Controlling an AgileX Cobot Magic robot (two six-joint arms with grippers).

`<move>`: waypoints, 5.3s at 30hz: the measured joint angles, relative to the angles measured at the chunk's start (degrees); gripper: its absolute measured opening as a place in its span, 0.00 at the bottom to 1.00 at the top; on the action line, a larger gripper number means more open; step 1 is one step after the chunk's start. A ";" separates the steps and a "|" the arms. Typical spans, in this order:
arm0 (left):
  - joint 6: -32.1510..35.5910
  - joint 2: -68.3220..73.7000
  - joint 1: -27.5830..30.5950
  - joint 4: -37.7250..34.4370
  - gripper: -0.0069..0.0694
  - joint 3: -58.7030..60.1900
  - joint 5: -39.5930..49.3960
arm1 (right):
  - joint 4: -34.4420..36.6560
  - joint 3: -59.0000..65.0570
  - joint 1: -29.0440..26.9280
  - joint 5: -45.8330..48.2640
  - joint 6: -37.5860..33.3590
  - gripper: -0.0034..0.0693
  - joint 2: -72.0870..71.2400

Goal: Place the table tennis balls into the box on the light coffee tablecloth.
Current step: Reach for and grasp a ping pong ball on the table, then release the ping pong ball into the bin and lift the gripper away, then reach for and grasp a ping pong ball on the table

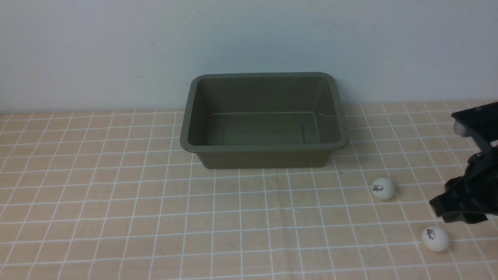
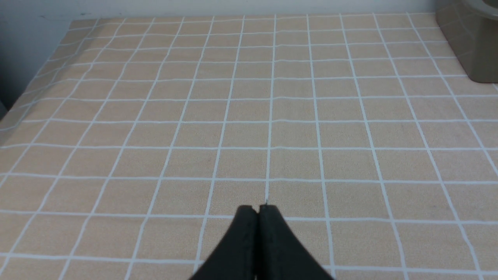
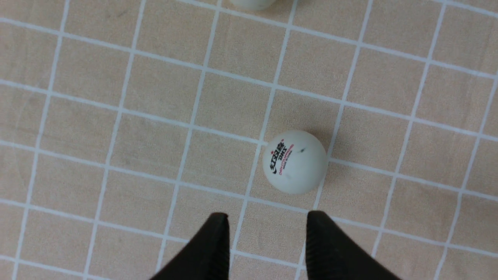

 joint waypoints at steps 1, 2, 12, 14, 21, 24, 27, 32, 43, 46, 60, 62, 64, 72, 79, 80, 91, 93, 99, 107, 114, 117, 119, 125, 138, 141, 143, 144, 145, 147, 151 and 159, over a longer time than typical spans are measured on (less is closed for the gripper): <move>0.00 0.00 0.00 0.00 0.00 0.00 0.00 | 0.00 0.00 0.00 -0.11 0.17 0.46 0.04; 0.00 0.00 0.00 0.00 0.00 0.00 0.00 | -0.32 0.00 0.00 -0.19 0.25 0.49 0.12; 0.00 0.00 0.00 0.00 0.00 0.00 0.00 | -1.00 -0.06 0.00 -2.40 0.39 0.70 6.83; 0.00 0.00 0.00 0.00 0.00 0.00 0.00 | -1.22 -0.06 0.00 -3.37 0.50 0.71 8.94; 0.00 0.00 0.00 0.00 0.00 0.00 0.00 | -2.75 -0.11 0.00 -5.33 1.19 0.71 12.43; 0.00 0.00 0.00 0.00 0.00 0.00 0.00 | -3.86 -0.22 0.00 -6.14 2.07 0.71 13.70; 0.00 0.00 0.00 0.00 0.00 0.00 0.00 | -5.93 -0.35 0.00 -7.03 3.46 0.71 15.42; 0.00 0.00 0.00 0.00 0.00 0.00 0.00 | -6.25 -0.39 0.00 -7.62 3.83 0.71 17.32; 0.00 0.00 0.00 0.00 0.00 0.00 0.00 | -6.32 -0.41 0.00 -8.72 3.97 0.71 21.06; 0.00 0.00 0.00 0.00 0.00 0.00 0.00 | -6.38 -0.46 0.00 -8.90 3.97 0.71 21.79; 0.00 0.00 0.00 0.00 0.00 0.00 0.00 | -6.43 -0.94 0.00 -8.55 3.97 0.55 24.31; 0.00 0.00 0.00 0.00 0.00 0.00 0.00 | -6.38 -1.79 0.00 -7.76 3.97 0.55 24.31; 0.00 0.00 0.00 0.00 0.00 0.00 0.00 | -6.38 -3.68 0.00 -5.86 3.97 0.55 24.31; 0.00 0.00 0.00 0.00 0.00 0.00 0.00 | -4.88 -14.27 0.00 1.75 4.03 0.55 24.31; 0.00 0.00 0.00 0.00 0.00 0.00 0.00 | 5.18 -28.42 0.00 3.72 -0.96 0.55 24.57; 0.00 0.00 0.00 0.00 0.00 0.00 0.00 | 7.74 -30.74 0.00 3.86 -2.78 0.55 25.09; 0.00 0.00 0.00 0.00 0.00 0.00 0.00 | 18.04 -48.27 5.30 6.23 -11.60 0.55 38.15; 0.00 0.00 0.00 0.00 0.00 0.00 0.00 | 17.99 -51.80 6.81 6.69 -11.72 0.55 40.61; 0.00 0.00 0.00 0.00 0.00 0.00 0.00 | 15.09 -62.50 10.44 8.86 -11.20 0.55 49.37; 0.00 0.00 0.00 0.00 0.00 0.00 0.00 | 14.87 -66.28 10.49 9.42 -9.43 0.58 54.54; 0.00 0.00 0.00 0.00 0.00 0.00 0.00 | 14.87 -66.39 10.49 8.61 -9.43 0.69 54.61; 0.00 0.00 0.00 0.00 0.00 0.00 0.00 | 14.87 -67.00 10.49 9.16 -9.43 0.70 54.61; 0.00 0.00 0.00 0.00 0.00 0.00 0.00 | 14.30 -67.77 10.43 10.72 -9.43 0.70 53.95; 0.00 0.00 0.00 0.00 0.00 0.00 0.00 | 10.68 -68.23 9.25 14.11 -9.38 0.70 46.97; 0.00 0.00 0.00 0.00 0.00 0.00 0.00 | 4.57 -53.59 0.45 14.67 -8.30 0.70 24.75; 0.00 0.00 0.00 0.00 0.00 0.00 0.00 | 4.50 -45.53 -1.30 14.67 -8.30 0.70 21.81; 0.00 0.00 0.00 0.00 0.00 0.00 0.00 | 4.50 -40.24 -1.78 14.62 -8.30 0.70 21.28; 0.00 0.00 0.00 0.00 0.00 0.00 0.00 | 4.50 -39.26 -1.78 14.62 -8.30 0.70 21.28; 0.00 0.00 0.00 0.00 0.00 0.00 0.00 | 4.57 -36.24 -1.84 14.09 -8.30 0.70 21.28; 0.00 0.00 0.00 0.00 0.00 0.00 0.00 | 5.01 -32.66 -1.84 12.67 -8.35 0.70 21.28; 0.00 0.00 0.00 0.00 0.00 0.00 0.00 | 5.84 -23.25 -1.84 4.86 -8.41 0.70 21.28; 0.00 0.00 0.00 0.00 0.00 0.00 0.00 | 7.55 -17.38 -1.79 -4.94 -9.96 0.70 22.83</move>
